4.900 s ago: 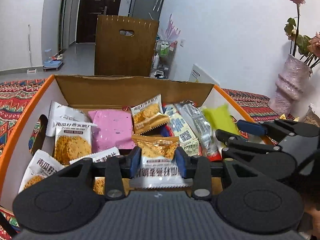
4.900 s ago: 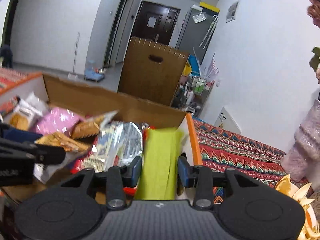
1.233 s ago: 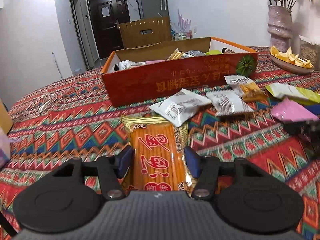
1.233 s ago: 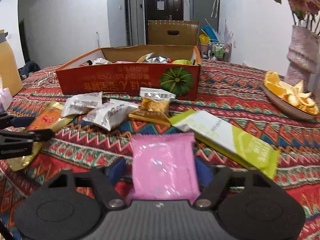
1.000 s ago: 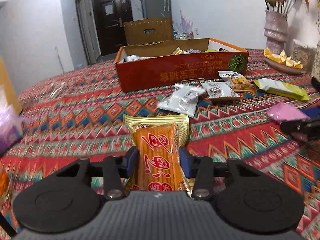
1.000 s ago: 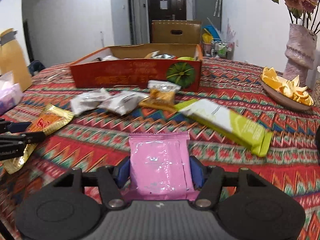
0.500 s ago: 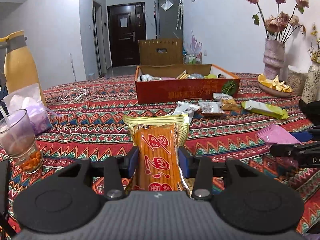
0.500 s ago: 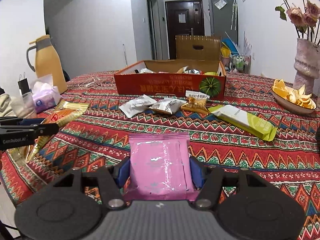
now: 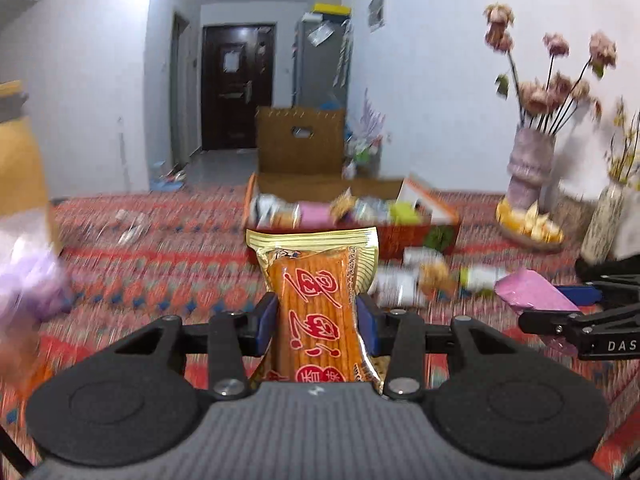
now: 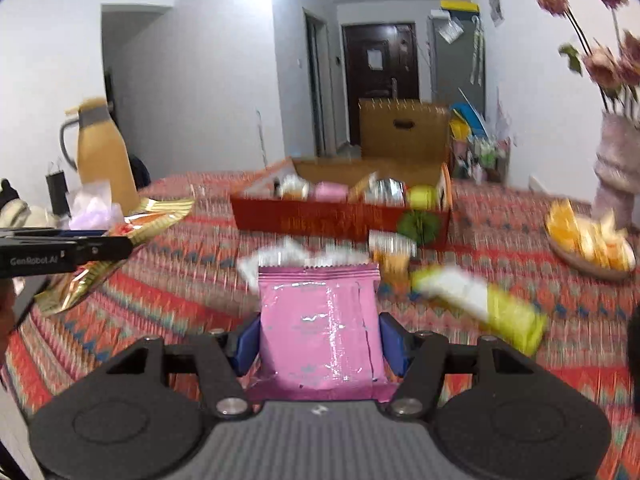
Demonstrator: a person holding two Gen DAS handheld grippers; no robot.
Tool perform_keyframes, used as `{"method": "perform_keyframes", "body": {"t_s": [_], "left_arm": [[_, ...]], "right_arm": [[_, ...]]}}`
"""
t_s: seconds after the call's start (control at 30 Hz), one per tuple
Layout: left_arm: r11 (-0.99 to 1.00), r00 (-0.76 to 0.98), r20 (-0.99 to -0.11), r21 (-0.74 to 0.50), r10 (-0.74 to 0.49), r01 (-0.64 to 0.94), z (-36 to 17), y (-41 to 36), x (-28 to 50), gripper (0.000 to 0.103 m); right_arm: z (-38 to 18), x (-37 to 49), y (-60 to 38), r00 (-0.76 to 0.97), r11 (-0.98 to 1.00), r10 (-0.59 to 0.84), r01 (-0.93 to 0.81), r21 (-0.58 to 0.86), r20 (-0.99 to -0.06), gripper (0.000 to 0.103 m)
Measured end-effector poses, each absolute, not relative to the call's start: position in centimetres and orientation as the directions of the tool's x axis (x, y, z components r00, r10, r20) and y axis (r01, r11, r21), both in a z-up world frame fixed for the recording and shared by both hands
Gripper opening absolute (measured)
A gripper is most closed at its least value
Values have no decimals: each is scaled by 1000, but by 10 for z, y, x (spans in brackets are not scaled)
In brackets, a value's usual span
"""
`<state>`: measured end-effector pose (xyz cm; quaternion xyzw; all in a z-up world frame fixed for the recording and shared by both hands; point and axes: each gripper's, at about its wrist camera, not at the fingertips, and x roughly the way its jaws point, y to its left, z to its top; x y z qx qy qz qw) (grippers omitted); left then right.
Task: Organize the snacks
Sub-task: 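Carry the orange bag and pink packet over the orange box, then open both grippers to drop the bag and packet into the box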
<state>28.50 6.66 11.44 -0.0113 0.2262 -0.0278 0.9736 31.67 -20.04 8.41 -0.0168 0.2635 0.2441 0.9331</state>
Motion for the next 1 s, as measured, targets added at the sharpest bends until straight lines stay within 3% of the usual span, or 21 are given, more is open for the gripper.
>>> {"method": "perform_keyframes", "body": {"t_s": [0.17, 0.37, 0.57, 0.77, 0.87, 0.93, 1.0], "left_arm": [[998, 905, -420, -34, -64, 55, 131, 73, 364, 43], [992, 887, -451, -111, -99, 55, 136, 85, 465, 43], [994, 860, -505, -106, -70, 18, 112, 87, 557, 43], [995, 808, -589, -81, 2, -62, 69, 89, 611, 44], [996, 790, -614, -75, -6, -51, 54, 89, 616, 50], [997, 794, -608, -67, -8, -42, 49, 88, 614, 67], [998, 794, -607, -65, -19, -26, 48, 86, 611, 70]], "right_arm": [[118, 388, -193, 765, 871, 469, -484, 87, -442, 61], [129, 493, -178, 747, 861, 504, -477, 178, -433, 61], [99, 594, -149, 700, 872, 488, -414, 260, -521, 61], [48, 647, -109, 655, 920, 374, -354, 170, -657, 61], [27, 654, -103, 609, 926, 357, -329, 183, -708, 61], [22, 654, -100, 602, 926, 353, -337, 173, -717, 62], [22, 653, -103, 597, 927, 355, -326, 187, -719, 65]]}}
